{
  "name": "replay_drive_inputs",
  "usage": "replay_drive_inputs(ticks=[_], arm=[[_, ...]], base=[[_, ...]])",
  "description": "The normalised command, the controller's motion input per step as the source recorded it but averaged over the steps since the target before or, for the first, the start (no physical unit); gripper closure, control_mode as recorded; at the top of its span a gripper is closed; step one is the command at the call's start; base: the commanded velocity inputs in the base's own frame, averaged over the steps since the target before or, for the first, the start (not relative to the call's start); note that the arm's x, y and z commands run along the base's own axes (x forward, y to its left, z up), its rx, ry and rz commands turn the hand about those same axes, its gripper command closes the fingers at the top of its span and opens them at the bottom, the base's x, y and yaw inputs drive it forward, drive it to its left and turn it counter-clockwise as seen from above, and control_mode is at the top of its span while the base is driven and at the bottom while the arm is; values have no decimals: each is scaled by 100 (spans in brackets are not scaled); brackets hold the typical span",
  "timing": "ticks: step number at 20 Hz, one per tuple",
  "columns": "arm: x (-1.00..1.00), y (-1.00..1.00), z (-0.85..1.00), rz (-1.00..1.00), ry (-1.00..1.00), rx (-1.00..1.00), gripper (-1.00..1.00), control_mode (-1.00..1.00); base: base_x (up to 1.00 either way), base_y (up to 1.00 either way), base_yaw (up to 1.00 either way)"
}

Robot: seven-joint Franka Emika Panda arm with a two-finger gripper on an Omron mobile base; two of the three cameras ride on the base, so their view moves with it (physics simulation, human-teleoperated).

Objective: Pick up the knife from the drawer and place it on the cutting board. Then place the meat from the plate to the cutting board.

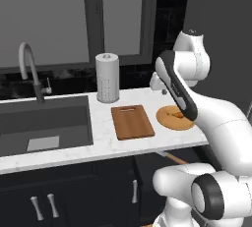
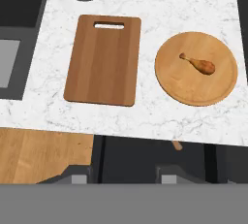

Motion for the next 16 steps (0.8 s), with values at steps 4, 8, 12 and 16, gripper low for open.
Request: replay_drive_inputs(ticks=[4, 8, 12, 16], arm=[[-8, 0, 0, 0, -1, 0, -100, 100], [0, 0, 0, 0, 0, 0, -100, 100], [0, 0, 0, 0, 0, 0, -100, 100], [0, 0, 0, 0, 0, 0, -100, 100]], base=[[-6, 0, 0], [-41, 21, -1], [-25, 78, -12], [9, 100, -24]])
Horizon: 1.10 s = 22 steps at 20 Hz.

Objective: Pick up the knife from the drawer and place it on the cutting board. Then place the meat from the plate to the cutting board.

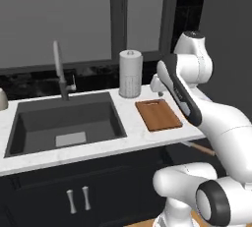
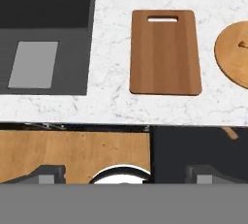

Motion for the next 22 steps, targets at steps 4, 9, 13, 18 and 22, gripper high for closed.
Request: replay_drive_inputs(ticks=[4, 9, 13, 18, 22], arm=[[0, 0, 0, 0, 0, 0, -100, 100], [0, 0, 0, 0, 0, 0, -100, 100], [0, 0, 0, 0, 0, 0, -100, 100], [0, 0, 0, 0, 0, 0, -100, 100], [0, 0, 0, 0, 0, 0, -100, 100]], base=[[23, 89, -37], [39, 42, -44], [56, 14, -28], [-4, 15, -13], [-14, 0, -8]])
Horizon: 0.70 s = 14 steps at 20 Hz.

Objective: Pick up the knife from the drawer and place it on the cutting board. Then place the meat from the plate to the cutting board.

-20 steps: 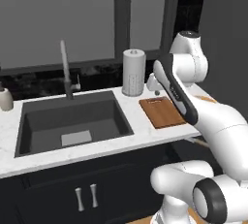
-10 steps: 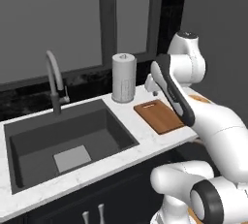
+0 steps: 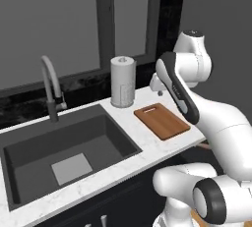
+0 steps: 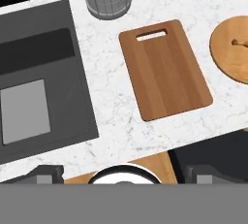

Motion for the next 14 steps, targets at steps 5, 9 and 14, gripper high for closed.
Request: replay_drive_inputs(ticks=[5, 9, 14], arm=[[0, 0, 0, 0, 0, 0, -100, 100], [0, 0, 0, 0, 0, 0, -100, 100], [0, 0, 0, 0, 0, 0, -100, 100]], base=[[-41, 4, -3], [-60, 0, 0], [-4, 16, -1]])
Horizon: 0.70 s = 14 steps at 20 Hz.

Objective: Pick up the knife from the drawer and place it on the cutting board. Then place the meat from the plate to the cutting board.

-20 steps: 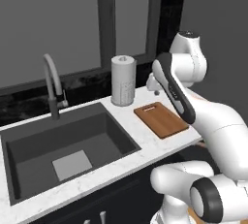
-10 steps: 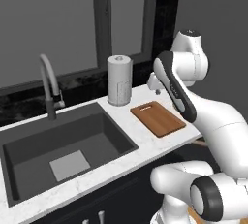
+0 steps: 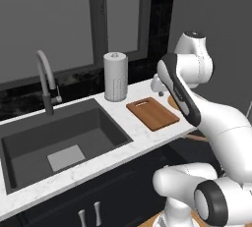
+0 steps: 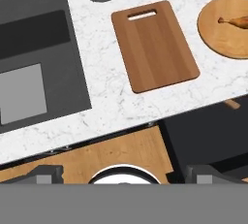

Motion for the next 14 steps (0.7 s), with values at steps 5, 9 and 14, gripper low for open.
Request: replay_drive_inputs(ticks=[5, 9, 14], arm=[[0, 0, 0, 0, 0, 0, -100, 100], [0, 0, 0, 0, 0, 0, -100, 100], [-7, -22, -27, -3, 0, 0, -100, -100]], base=[[0, 40, -2], [0, 2, 0], [0, 0, 0]])
